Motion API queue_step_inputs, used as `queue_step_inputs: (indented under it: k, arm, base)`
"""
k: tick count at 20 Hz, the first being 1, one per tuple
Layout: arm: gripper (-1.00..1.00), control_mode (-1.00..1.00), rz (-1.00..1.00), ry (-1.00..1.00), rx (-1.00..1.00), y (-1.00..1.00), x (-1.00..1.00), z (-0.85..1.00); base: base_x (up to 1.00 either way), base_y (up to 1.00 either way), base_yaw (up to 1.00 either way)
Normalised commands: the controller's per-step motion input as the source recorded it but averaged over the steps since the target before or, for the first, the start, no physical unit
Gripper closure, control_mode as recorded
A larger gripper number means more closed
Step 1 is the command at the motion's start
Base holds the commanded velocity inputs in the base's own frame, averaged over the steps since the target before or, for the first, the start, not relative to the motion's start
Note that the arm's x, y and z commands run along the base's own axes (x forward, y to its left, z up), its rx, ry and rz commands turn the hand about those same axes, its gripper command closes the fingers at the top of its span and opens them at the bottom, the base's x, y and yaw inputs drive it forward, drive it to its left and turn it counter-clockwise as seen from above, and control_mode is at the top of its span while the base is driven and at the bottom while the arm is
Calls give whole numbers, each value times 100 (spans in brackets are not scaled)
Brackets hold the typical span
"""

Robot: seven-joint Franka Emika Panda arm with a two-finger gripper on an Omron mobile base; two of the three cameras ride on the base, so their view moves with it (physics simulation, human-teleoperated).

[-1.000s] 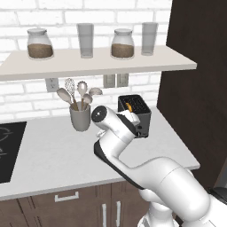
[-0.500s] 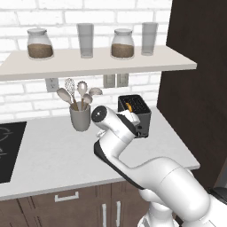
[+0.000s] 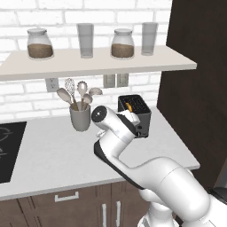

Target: Start the toaster. Once the lever pops up, take the bread to the plate on the dining counter.

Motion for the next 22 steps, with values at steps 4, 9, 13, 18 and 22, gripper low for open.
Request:
queue_step_inputs:
  k: [4, 9, 13, 18, 22]
  arm:
    - [-100, -100, 0, 0, 0, 0, 0, 0]
    - [-100, -100, 0, 0, 0, 0, 0, 0]
    - [-100, -100, 0, 0, 0, 0, 0, 0]
    - [-100, -100, 0, 0, 0, 0, 0, 0]
    - [-100, -100, 0, 0, 0, 0, 0, 0]
  base:
    - [0, 0, 0]
    - [0, 0, 0]
    - [0, 0, 0]
    - [0, 0, 0]
    - [0, 0, 0]
